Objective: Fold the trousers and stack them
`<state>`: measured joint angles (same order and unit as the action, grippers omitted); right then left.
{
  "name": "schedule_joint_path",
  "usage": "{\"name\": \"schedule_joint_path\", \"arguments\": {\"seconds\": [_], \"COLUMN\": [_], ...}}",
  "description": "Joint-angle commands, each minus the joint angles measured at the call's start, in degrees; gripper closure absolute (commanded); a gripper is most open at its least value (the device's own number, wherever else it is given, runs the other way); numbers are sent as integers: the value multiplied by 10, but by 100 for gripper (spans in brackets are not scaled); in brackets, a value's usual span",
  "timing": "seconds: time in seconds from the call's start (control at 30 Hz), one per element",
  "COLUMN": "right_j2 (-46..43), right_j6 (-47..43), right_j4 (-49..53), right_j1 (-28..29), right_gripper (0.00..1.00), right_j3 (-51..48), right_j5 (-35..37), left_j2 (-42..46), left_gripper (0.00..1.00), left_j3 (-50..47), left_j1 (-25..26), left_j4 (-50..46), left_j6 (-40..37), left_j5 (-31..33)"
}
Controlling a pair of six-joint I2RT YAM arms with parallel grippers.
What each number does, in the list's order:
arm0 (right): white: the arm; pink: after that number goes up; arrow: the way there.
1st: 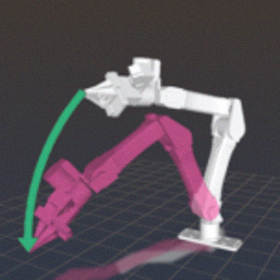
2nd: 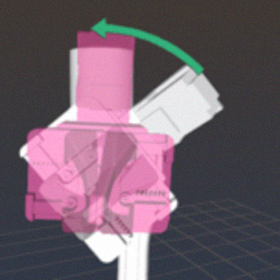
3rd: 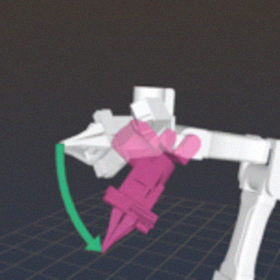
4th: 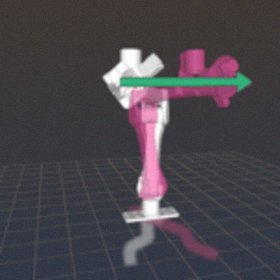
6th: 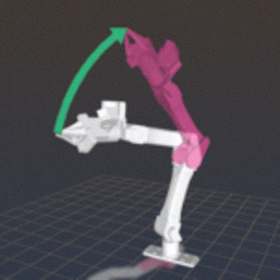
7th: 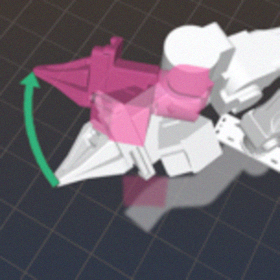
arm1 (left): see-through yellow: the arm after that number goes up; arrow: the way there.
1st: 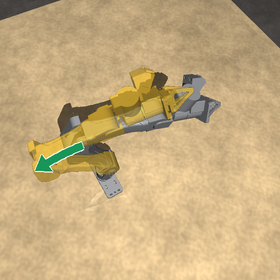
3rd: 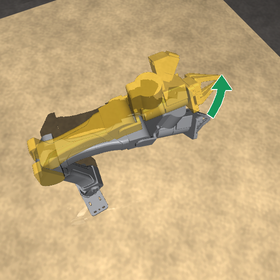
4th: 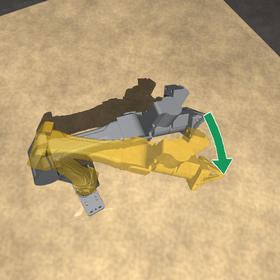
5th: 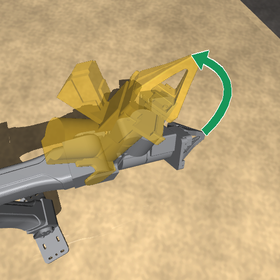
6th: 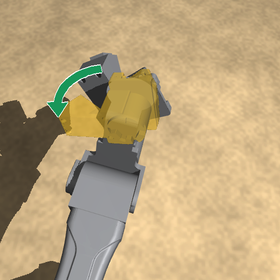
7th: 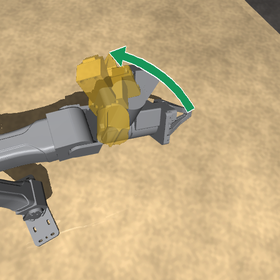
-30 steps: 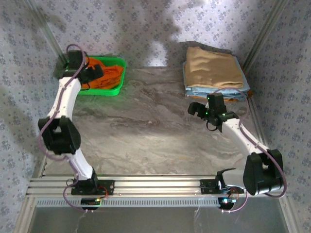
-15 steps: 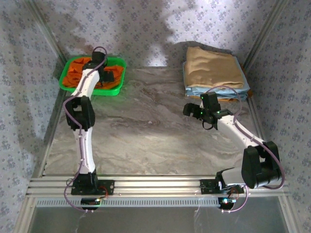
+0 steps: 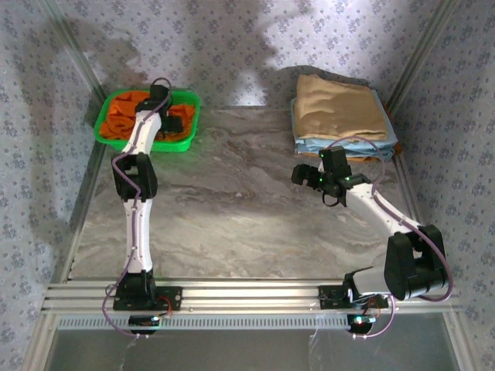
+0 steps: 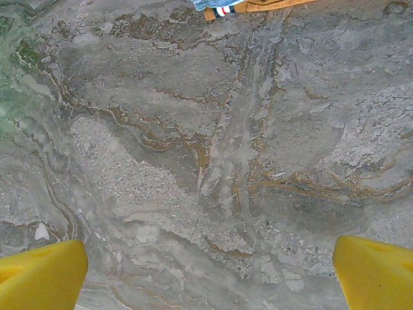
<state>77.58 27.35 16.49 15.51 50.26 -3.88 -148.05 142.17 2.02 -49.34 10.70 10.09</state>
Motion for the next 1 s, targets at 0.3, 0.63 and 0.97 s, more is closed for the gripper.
{"name": "schedule_joint_path", "arguments": {"seconds": [0.3, 0.63, 0.97], "right_j2": [-10, -4, -15], "right_j6": [-6, 7, 16], "right_j4": [10, 1, -7], "right_j1": [-16, -27, -35], "right_gripper": [0, 0, 0], "right_j3": [18, 12, 10], "right_j5": [6, -3, -9], "left_j2": [-47, 117, 222], "left_gripper": [100, 100, 100], "left_j3": [43, 36, 85], "left_j1": [-32, -15, 10], "left_j4": [-68, 35, 77], "left_j6": [-1, -17, -34], "left_j5": [-38, 56, 83]}}
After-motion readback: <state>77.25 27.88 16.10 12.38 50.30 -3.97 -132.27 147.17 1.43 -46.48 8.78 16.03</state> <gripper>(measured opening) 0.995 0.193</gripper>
